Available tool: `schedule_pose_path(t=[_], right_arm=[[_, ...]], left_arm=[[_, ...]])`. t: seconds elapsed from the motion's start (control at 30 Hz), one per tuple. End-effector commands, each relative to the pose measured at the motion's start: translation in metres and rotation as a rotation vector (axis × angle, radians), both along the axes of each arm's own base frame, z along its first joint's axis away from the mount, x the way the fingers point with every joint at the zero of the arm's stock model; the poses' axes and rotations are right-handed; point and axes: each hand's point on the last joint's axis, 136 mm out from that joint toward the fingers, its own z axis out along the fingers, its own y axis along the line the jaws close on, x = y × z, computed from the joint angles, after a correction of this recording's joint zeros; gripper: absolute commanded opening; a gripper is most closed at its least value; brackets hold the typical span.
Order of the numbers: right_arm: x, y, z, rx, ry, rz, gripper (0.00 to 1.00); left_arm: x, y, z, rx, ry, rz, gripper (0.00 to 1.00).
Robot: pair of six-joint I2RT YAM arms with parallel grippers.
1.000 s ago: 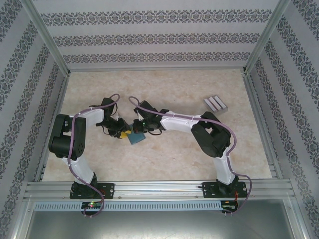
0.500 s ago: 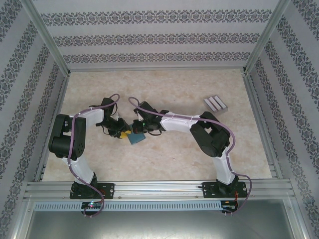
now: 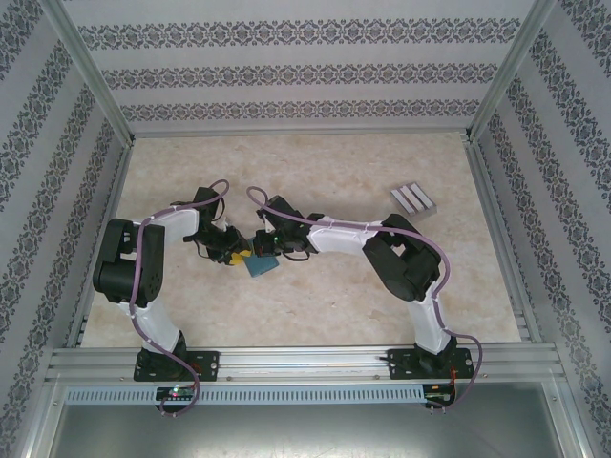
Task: Put the credit cards into the card holder
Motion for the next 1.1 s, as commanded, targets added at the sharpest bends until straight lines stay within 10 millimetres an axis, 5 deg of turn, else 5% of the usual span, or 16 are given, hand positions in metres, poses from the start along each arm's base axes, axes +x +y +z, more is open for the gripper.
schedule_pose_path(t=[0.0, 0.3, 0.53, 1.07], right_arm=[[-0.022, -0.015, -0.04, -0.074, 0.076, 0.01, 0.0], [-0.041, -0.033, -0.064, -0.161, 0.052, 0.062, 0.0], [-0.051, -0.071, -0.104, -0.365, 0.045, -0.026, 0.0], [-0.086, -0.077, -0.11, -0.509, 0.073, 0.192, 0.0]], left_arm=[[-0.018, 0.016, -0.042, 0.121, 0.091, 0.019, 0.25], [-0.021, 0.019, -0.045, 0.135, 0.107, 0.035, 0.24], [-0.019, 0.019, -0.043, 0.134, 0.105, 0.039, 0.24], [-0.019, 0.021, -0.046, 0.147, 0.129, 0.057, 0.23]])
